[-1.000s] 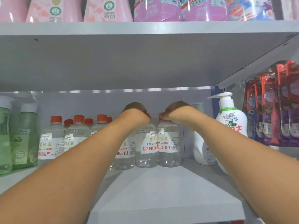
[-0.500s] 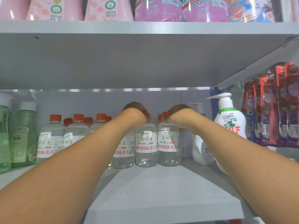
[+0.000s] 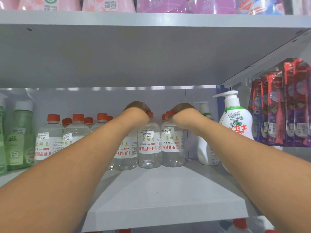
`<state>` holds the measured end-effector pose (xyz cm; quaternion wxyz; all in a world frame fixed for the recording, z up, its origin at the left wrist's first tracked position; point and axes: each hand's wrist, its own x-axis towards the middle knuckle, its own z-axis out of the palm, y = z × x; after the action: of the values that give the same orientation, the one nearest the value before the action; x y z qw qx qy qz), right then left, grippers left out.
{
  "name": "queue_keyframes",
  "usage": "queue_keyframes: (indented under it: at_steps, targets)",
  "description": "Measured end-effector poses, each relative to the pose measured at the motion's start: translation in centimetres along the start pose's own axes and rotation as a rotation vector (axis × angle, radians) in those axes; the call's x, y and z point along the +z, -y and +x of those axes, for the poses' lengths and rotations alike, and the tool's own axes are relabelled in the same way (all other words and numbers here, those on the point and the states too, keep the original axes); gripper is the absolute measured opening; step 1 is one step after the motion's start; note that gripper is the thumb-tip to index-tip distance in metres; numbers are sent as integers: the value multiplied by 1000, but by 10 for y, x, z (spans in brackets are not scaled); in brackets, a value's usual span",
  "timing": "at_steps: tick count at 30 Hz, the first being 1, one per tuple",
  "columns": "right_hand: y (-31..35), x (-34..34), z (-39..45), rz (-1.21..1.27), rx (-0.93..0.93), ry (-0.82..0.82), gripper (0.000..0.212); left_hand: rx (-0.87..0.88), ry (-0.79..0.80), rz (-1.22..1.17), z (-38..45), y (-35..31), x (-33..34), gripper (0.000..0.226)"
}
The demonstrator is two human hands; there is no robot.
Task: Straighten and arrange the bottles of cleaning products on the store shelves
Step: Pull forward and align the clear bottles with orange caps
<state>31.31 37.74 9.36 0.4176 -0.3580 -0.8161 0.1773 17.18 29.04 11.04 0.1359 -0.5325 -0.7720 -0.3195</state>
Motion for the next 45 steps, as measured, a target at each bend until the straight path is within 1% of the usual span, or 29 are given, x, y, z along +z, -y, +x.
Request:
queue_keyframes:
  at_steps: [5,7,8,10,11,13,15,17,18,20,21,23,25,27,28,30,35,38,40,41,42,44,45]
  targets:
    - [-2,0,1,-16,-1,14,36,-15,-25,-64,-5,0,0,40]
    - [-3,-2,-3,-54,-14,18,38,-15,-64,-162,-12,3,-3,43]
    - [-4,-3,-5,-61,-27,8,41,-2,-85,-230,-18,7,-8,41]
    - [0,-4,-7,-36,-69,-55,49,37,-126,-330,-33,18,-29,28]
    - [5,-5,-7,-10,-103,-98,49,49,-144,-329,-42,25,-45,21]
    - [23,-4,-10,54,-182,-158,39,45,-178,-261,-58,44,-78,16]
    - [45,0,-15,53,-278,-177,29,1,-235,-211,-66,77,-104,20]
    - [67,8,-19,-2,-340,-123,30,-72,-289,-178,-70,119,-118,30]
    - [76,14,-22,-36,-337,-49,36,-107,-313,-151,-70,141,-119,38]
    - [91,28,-22,-180,-308,91,59,-166,-330,-72,-74,179,-115,57]
    - [97,35,-21,-271,-293,144,72,-199,-308,-40,-75,195,-112,67]
    - [103,47,-19,-395,-259,237,94,-265,-215,-15,-76,222,-105,87]
    - [104,56,-20,-514,-238,291,103,-334,-92,-74,-76,239,-102,95]
    - [103,64,-22,-624,-224,315,102,-354,-9,-185,-77,248,-102,92]
    - [102,68,-23,-640,-220,313,103,-343,4,-206,-76,251,-102,92]
    - [103,72,-24,-634,-216,295,104,-325,3,-233,-77,254,-101,89]
    - [103,76,-28,-641,-197,265,96,-313,-33,-282,-77,260,-97,81]
    - [102,73,-37,-633,-200,234,98,-327,-35,-301,-78,261,-95,88]
    - [99,67,-48,-531,-239,144,96,-331,-93,-252,-80,255,-96,99]
    - [97,60,-56,-442,-260,89,92,-314,-155,-228,-84,248,-99,102]
    - [93,52,-66,-363,-276,33,87,-279,-234,-231,-89,239,-102,101]
    - [79,25,-89,-255,-318,-117,72,-134,-400,-317,-104,212,-105,87]
    - [67,7,-102,-199,-339,-232,61,-56,-442,-390,-113,193,-104,78]
